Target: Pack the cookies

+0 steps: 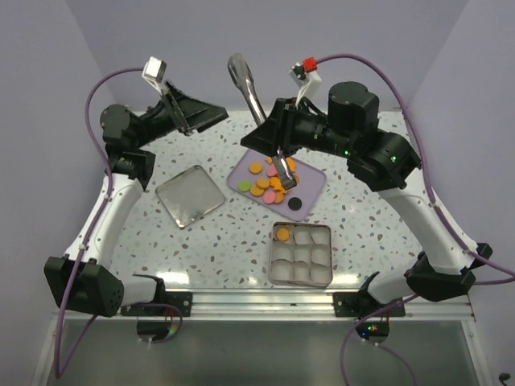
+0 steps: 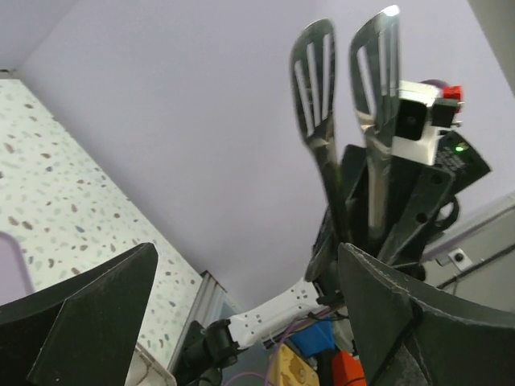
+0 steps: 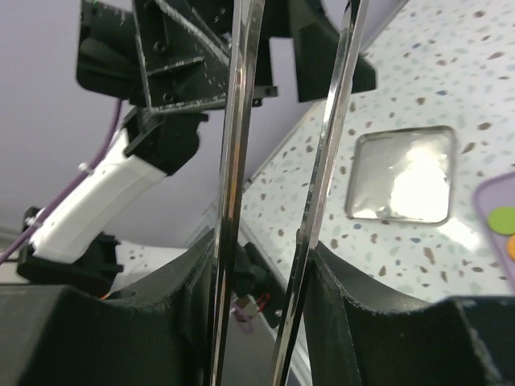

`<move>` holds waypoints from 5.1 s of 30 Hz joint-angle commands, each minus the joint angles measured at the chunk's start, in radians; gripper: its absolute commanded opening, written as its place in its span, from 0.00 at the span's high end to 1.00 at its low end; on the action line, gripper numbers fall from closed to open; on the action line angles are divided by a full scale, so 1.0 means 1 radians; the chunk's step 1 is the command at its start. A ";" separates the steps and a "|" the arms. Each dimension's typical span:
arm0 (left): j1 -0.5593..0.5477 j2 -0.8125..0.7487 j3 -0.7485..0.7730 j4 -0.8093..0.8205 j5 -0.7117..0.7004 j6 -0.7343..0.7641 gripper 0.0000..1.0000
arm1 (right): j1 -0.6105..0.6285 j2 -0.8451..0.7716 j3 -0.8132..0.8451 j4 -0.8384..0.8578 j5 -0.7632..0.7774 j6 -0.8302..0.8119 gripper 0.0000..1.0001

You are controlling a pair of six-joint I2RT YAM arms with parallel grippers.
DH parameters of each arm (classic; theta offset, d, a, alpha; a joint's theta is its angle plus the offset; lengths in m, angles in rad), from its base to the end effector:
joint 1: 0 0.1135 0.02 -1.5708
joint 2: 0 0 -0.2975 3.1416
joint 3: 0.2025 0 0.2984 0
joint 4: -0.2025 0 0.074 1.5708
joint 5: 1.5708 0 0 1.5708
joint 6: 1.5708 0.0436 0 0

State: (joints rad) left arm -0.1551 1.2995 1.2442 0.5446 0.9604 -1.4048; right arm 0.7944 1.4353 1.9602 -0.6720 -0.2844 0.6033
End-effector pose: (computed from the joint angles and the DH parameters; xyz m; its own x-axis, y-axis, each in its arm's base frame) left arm 0.3134 -0.0852 0.4904 -0.7154 -0.4603 -0.5257 0.5907 0.0035 -0.8069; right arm 0.2136 0.2349 0.5897 -0.5834 0.1831 -0.7912 -0.6658 0.4501 0.5951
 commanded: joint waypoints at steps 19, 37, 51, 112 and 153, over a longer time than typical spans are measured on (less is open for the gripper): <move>0.023 -0.284 -0.189 -0.977 -0.307 0.704 0.00 | -0.018 0.361 0.157 -0.584 0.417 -0.126 0.63; 0.023 -0.307 -0.206 -1.015 -0.316 0.738 0.00 | -0.110 0.662 0.117 -0.581 0.199 -0.086 0.50; 0.023 -0.295 -0.195 -1.023 -0.321 0.741 0.00 | -0.115 0.743 0.016 -0.603 0.189 -0.079 0.48; 0.017 -0.252 -0.152 -1.039 -0.318 0.739 0.00 | -0.132 0.477 0.105 -0.807 0.151 -0.071 0.72; -0.008 -0.275 -0.207 -1.028 -0.321 0.722 0.00 | -0.129 -0.331 -0.934 -0.667 -0.050 0.121 0.64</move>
State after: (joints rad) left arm -0.1585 1.0428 1.0336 -0.4881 0.6384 -0.6922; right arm 0.6662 1.1248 1.0283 -1.3495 -0.2920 0.7048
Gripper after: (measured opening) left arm 0.997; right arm 0.425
